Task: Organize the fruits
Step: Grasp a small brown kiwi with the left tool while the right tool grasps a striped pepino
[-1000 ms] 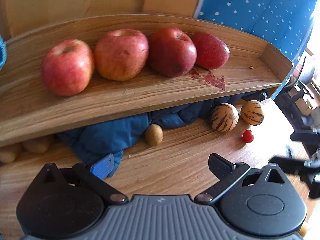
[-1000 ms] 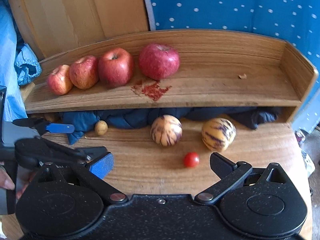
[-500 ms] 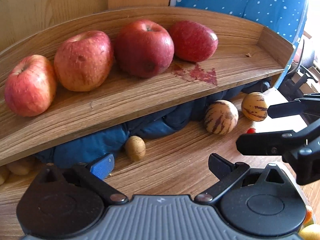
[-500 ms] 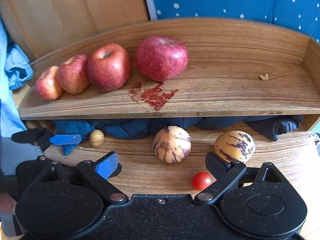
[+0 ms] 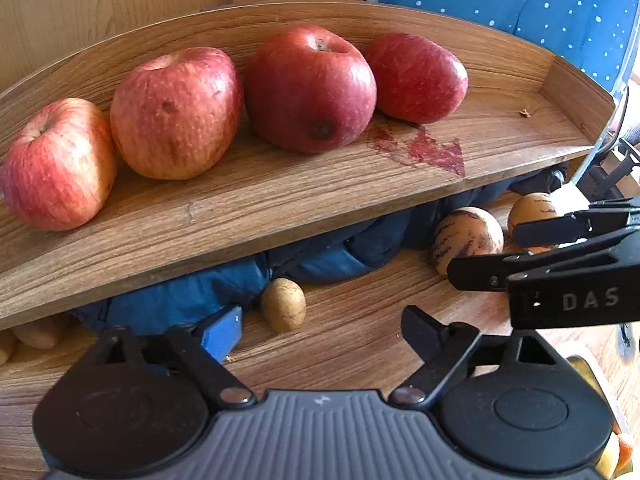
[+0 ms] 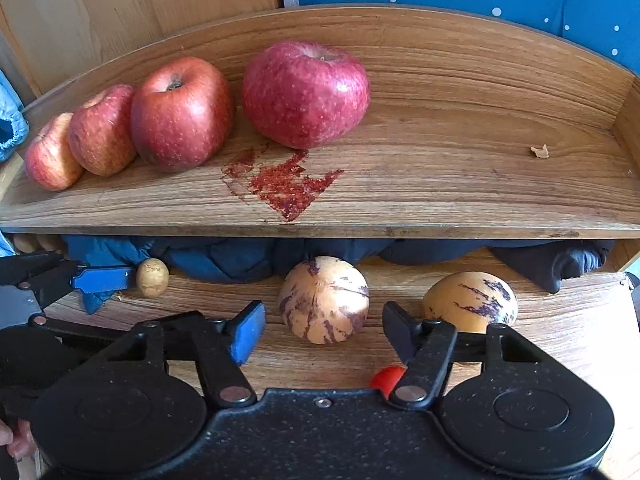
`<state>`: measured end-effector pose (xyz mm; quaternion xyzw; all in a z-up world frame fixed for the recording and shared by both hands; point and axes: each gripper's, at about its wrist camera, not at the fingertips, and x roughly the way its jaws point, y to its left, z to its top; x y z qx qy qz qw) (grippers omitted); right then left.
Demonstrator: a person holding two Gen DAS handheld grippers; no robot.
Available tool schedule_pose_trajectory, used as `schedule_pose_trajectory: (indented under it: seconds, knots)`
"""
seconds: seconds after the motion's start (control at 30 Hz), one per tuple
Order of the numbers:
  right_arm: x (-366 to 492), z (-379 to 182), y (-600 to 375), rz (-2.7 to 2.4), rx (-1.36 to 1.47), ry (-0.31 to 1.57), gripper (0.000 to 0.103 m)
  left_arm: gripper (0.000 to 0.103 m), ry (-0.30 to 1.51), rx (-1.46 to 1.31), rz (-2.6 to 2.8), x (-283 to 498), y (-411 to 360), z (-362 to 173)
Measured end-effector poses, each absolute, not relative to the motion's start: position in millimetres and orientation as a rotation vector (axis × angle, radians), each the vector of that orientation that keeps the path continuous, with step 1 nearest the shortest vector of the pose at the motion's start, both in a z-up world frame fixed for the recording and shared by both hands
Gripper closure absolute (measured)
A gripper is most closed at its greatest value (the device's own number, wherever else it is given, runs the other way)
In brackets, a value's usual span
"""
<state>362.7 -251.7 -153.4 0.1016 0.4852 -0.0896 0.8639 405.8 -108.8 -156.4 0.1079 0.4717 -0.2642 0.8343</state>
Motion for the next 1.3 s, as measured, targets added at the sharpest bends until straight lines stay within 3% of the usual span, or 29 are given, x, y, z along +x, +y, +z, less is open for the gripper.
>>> schedule_pose_trajectory:
  seconds: [0.2,0.4,0.73,1.3]
  knots:
    - [367,-161,-250,-0.193,0.208,1.029,0.040,0.038,1.005,0.269,-0.528,409,-111,-160]
    - [369,-165,-247,-0.205,0.193,1.032,0.047,0.045,1.009,0.258,-0.493,415,-117,-162]
    - [360,-166,-244,-0.202,0.209,1.021,0.048,0.074,1.013,0.228,-0.450,424,-110,-160]
    - [316,-133,-207,-0.180,0.228,0.959,0.048,0.077,1.046,0.173,-0.496,405,-76,-149]
